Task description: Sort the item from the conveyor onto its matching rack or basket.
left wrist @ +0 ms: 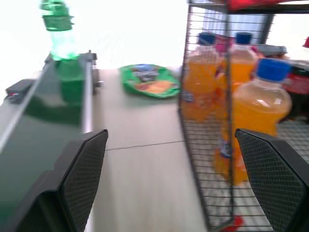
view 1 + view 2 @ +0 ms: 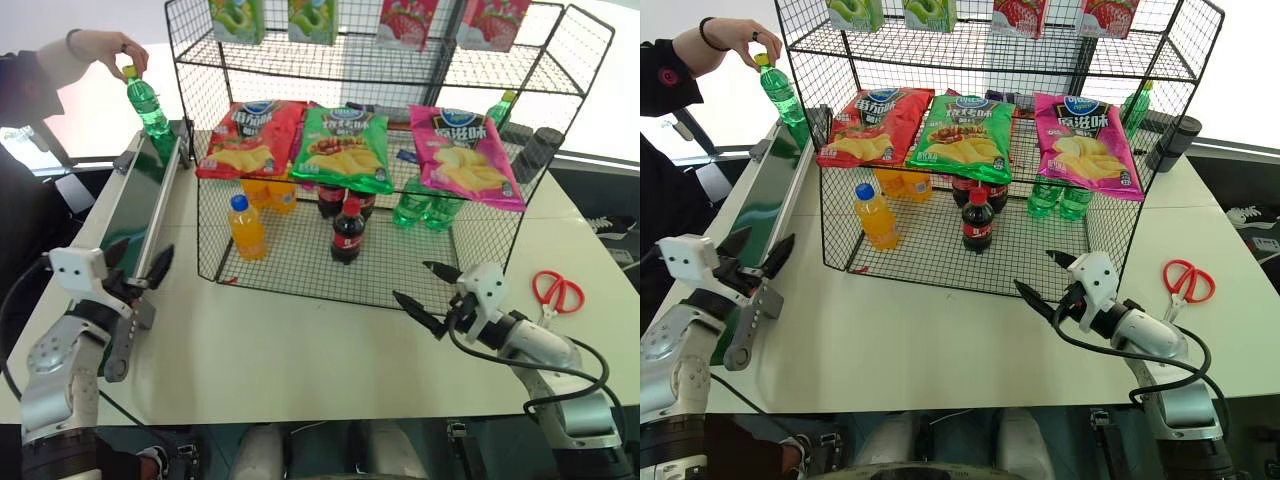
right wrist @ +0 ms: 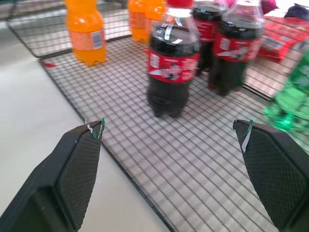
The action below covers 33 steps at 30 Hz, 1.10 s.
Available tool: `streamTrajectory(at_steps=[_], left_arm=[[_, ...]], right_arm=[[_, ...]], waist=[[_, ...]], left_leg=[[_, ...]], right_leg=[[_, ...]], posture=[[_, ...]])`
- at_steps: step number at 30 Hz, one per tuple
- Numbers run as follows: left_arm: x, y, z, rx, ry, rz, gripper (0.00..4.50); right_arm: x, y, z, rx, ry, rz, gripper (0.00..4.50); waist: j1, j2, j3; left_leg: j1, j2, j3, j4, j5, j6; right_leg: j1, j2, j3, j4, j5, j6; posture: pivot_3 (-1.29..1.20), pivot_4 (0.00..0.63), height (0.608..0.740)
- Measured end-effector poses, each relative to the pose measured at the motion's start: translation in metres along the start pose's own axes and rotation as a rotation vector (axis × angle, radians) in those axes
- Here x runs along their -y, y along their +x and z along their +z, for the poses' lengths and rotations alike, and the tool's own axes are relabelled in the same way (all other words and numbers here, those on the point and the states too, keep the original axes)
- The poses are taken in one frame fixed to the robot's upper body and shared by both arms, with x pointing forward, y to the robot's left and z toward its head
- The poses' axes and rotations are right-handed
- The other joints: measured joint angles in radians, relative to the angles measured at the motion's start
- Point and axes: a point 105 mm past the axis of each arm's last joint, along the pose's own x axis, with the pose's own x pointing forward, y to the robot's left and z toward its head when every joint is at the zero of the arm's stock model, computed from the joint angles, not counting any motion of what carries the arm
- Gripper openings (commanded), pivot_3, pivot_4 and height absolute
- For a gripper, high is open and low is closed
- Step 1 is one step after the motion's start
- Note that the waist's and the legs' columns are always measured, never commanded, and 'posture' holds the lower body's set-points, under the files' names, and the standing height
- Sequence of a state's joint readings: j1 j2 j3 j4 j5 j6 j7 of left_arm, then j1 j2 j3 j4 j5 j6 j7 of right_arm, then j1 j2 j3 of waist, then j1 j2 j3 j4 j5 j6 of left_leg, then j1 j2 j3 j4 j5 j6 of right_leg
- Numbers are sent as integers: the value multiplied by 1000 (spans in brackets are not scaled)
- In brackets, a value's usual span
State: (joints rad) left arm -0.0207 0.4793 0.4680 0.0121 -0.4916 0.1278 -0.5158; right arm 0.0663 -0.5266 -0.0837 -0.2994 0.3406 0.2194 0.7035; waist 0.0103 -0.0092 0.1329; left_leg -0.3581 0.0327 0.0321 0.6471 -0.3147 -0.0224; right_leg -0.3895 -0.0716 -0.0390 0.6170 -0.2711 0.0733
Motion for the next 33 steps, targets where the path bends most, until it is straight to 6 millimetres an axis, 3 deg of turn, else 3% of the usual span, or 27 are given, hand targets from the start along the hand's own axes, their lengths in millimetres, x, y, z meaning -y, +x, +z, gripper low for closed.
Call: streamTrajectory(at_steps=[8,16,33], left_arm=[[-29,-9,-15,-20,-16,183,4500],[-40,-9,-20,-17,-2,285,4500],[-33,-4,-30,-23,1,310,4500]], right_arm=[[-49,24,19,71,8,206,4453],[-101,38,23,107,39,398,4453],[-107,37,27,154,-11,450,4453]], waist=[[2,-2,0],[0,-3,-1],[-1,-5,-1]], left_leg=[[0,0,0,0,0,0],[0,0,0,0,0,0],[-1,-1,0,-1,0,-1]], right_leg=[[0,0,0,0,1,1],[0,-1,0,0,1,1],[-1,-4,-1,-1,0,-1]], posture=[[0,150,740],[0,150,740],[0,150,740]])
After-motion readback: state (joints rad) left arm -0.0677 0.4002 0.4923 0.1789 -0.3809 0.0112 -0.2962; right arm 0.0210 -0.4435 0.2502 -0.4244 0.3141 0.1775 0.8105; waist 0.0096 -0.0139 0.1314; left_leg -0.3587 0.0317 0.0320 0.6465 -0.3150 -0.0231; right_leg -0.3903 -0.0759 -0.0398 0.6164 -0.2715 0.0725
